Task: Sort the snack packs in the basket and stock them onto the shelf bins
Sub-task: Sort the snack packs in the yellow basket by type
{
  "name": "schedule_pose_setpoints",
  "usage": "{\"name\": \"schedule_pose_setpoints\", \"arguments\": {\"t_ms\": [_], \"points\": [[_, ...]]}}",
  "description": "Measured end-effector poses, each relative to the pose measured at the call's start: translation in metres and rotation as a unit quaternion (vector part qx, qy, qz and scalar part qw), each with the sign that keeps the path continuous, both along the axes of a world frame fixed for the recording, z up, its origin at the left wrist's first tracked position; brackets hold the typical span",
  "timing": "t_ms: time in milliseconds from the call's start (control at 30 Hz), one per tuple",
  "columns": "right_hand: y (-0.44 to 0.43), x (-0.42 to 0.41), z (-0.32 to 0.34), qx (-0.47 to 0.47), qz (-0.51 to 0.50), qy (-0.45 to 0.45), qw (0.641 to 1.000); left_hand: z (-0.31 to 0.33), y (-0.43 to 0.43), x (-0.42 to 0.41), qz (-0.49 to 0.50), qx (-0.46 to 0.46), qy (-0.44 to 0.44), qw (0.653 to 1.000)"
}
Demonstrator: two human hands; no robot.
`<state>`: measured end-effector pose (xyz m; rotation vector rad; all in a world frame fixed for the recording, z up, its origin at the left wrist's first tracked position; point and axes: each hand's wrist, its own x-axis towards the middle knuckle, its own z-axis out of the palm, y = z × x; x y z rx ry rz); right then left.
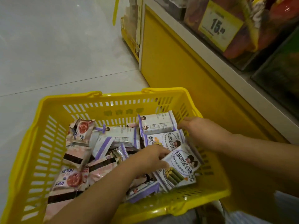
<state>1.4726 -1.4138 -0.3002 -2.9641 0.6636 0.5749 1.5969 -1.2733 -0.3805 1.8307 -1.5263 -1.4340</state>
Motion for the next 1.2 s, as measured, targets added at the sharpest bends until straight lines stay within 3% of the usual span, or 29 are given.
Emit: {"name": "schedule_pose_setpoints", "arguments": {"t_ms": [133, 233, 300, 400, 500, 633, 733, 833, 967, 1067, 1200], "points": [[0.011, -0.003, -0.008, 0.069, 0.095, 0.059, 0.991, -0.011, 0.006, -0.019, 0.017, -0.061, -0.14, 0.988], [0.026, -0.005, -0.015, 0.014, 0.153, 0.11, 0.982, -0.007, 0.008, -0.017, -0.059, -0.07, -0.253, 0.963], [0.03, 0.001, -0.018, -0.021, 0.152, 0.11, 0.982, 0.002, 0.008, -0.009, -0.055, -0.074, -0.253, 0.963], [0.037, 0.012, -0.017, 0.028, 0.061, 0.106, 0.992, 0.012, 0.013, 0.016, -0.006, -0.028, -0.197, 0.98], [0.04, 0.021, -0.018, 0.025, 0.054, 0.119, 0.991, 0.016, 0.025, 0.035, -0.083, 0.078, -0.164, 0.98], [0.038, 0.028, -0.014, -0.006, 0.093, 0.119, 0.989, 0.003, 0.043, 0.021, -0.168, 0.115, -0.262, 0.943], [0.038, 0.025, -0.017, -0.031, 0.124, 0.223, 0.966, -0.007, 0.049, 0.005, -0.195, 0.068, -0.335, 0.919], [0.042, 0.021, -0.029, -0.036, 0.142, 0.278, 0.949, -0.008, 0.048, 0.002, -0.183, 0.053, -0.335, 0.923], [0.04, 0.023, -0.03, -0.036, 0.15, 0.249, 0.956, -0.004, 0.047, 0.01, -0.139, 0.051, -0.311, 0.939], [0.039, 0.025, -0.027, -0.003, 0.143, 0.15, 0.978, -0.002, 0.046, 0.02, -0.112, 0.075, -0.262, 0.956], [0.054, 0.026, -0.033, 0.192, 0.078, 0.021, 0.978, 0.007, 0.043, 0.043, -0.057, 0.076, -0.212, 0.973]]}}
